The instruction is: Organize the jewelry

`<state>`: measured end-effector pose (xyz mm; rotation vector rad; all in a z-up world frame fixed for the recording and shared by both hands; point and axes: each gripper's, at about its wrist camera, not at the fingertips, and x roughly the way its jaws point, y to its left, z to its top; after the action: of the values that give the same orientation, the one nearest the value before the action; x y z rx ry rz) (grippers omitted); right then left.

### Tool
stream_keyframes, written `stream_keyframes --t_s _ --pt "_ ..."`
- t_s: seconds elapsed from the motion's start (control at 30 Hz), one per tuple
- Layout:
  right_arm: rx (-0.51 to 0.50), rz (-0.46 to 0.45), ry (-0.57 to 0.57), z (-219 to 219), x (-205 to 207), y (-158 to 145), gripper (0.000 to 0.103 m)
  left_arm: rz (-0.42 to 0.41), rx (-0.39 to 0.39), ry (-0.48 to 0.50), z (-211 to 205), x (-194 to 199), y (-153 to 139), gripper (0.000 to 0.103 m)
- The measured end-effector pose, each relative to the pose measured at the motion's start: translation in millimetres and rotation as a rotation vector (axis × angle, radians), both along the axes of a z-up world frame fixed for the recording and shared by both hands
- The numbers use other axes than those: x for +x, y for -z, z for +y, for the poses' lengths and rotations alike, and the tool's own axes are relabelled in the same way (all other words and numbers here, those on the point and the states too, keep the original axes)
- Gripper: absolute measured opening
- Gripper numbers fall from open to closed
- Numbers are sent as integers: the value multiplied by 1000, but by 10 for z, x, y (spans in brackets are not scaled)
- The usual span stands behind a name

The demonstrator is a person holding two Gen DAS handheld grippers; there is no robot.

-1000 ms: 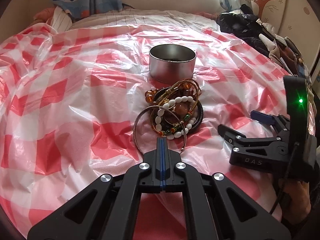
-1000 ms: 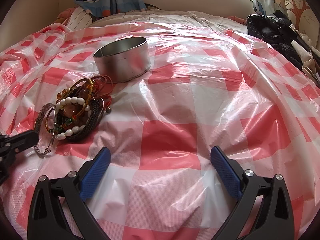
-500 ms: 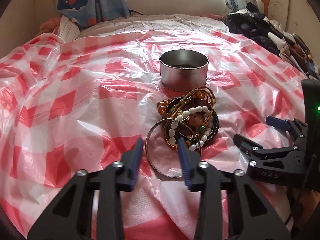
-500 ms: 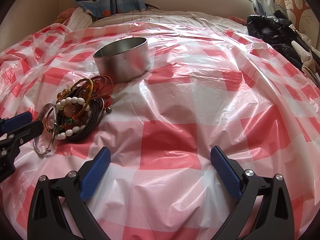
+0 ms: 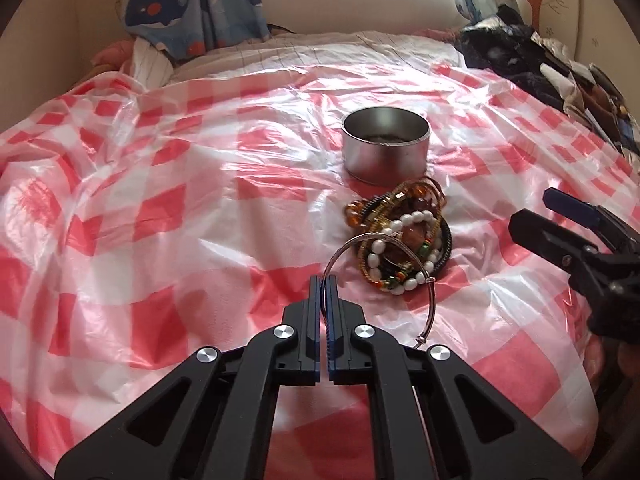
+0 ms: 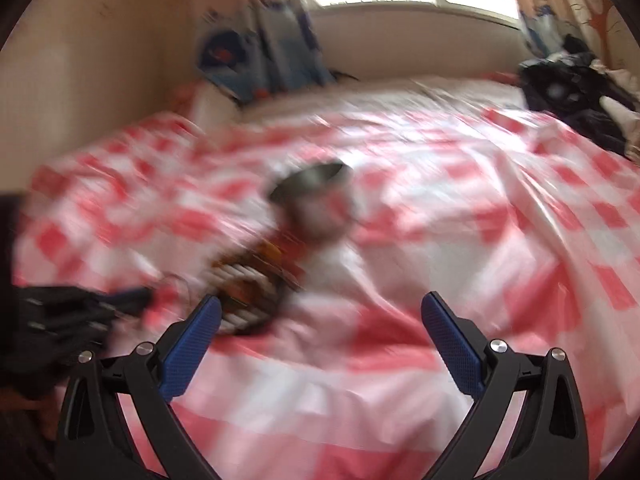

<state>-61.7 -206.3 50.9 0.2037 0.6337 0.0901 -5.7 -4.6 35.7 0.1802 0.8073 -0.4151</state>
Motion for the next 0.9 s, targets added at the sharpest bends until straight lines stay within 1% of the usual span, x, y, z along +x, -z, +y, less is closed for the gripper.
stream_keyframes --t_s 0.07,0.1,0.13,0.17,0.2,0.23,0.27,0.3,0.33,0.37,0.47,0.57,0.6,0.63,0.7,0.9 --pt "21 53 -41 6 163 49 96 7 -14 -19 59 36 -2 2" --pt "53 80 -62 -14 239 96 95 10 -16 -22 69 49 3 2" --pt "84 100 -80 -36 303 136 89 12 -16 -25 73 61 10 2" --pt "92 106 -90 -25 324 151 80 13 -14 -28 76 69 20 2" --pt "86 119 -92 -22 356 170 63 14 -15 -33 81 81 25 2" --pt "86 123 -100 -23 381 181 56 17 -18 -42 92 100 32 2" --pt "86 127 -105 6 376 202 52 23 -20 -49 102 119 42 2" --pt "88 133 -113 26 406 215 42 26 -21 -53 103 129 54 2" --pt "88 143 -122 37 439 228 37 30 -21 -55 103 136 67 2" --pt "88 146 -128 62 442 242 35 33 -19 -56 103 144 76 2" --pt "79 171 -147 112 541 280 26 35 -16 -53 93 155 90 2" --pt "67 191 -141 126 638 301 17 38 -15 -53 87 161 103 2" --pt "75 194 -139 105 650 300 9 40 -16 -54 82 164 106 2" --pt "90 196 -140 77 653 298 4 42 -17 -55 85 165 109 2" --pt "123 183 -147 34 597 258 4 44 -20 -57 91 167 114 2" --pt "144 106 -127 -89 162 28 3 35 -22 -54 89 152 92 2"
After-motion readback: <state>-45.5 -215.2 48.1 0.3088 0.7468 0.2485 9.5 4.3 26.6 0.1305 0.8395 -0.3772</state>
